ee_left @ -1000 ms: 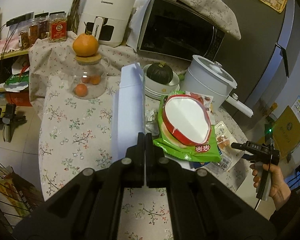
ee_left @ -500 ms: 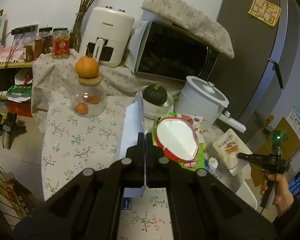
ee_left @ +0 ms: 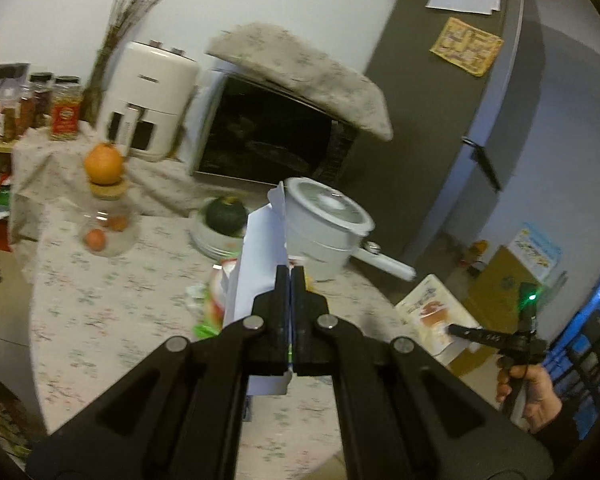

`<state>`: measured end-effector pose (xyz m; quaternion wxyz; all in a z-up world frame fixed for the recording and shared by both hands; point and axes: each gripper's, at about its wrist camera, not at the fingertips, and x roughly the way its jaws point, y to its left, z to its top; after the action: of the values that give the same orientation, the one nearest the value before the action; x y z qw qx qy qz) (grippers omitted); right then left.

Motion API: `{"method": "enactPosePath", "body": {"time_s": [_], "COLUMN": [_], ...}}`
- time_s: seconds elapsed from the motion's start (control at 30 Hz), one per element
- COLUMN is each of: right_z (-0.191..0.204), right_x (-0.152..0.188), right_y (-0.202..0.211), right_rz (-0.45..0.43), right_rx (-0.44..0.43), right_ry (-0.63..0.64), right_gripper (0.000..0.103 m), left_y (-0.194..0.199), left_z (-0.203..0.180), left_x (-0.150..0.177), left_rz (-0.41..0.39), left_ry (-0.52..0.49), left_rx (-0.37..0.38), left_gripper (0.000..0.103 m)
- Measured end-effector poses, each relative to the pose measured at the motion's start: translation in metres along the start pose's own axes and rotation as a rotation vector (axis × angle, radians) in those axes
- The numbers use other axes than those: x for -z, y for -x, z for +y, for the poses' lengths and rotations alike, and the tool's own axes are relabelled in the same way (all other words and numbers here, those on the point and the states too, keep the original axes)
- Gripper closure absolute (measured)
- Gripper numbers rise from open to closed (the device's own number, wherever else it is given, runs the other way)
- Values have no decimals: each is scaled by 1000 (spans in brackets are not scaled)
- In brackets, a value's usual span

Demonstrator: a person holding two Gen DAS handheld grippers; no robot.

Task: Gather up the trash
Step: 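Lift the white paper with the left tool while the right tool grasps the cream snack packet, then carry the paper and packet over the white bin with both tools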

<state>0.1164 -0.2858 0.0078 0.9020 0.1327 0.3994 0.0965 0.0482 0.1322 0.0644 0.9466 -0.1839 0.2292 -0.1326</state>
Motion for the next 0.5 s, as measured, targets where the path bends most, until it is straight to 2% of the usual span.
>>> {"method": "enactPosePath", "body": {"time_s": [0.23, 0.5], "right_z": [-32, -79], "right_x": [22, 52], "right_y": [24, 40], "right_rz": [30, 83], "right_rx": [44, 125], "right_ry": [-14, -44], "right_gripper": [98, 98], "left_y": [-27, -64], "left_z": [-45, -121], "left_x": [12, 42], "left_rz": [94, 221], "left_ry": [0, -51], "left_rx": [152, 308], "left_gripper": [103, 103]}}
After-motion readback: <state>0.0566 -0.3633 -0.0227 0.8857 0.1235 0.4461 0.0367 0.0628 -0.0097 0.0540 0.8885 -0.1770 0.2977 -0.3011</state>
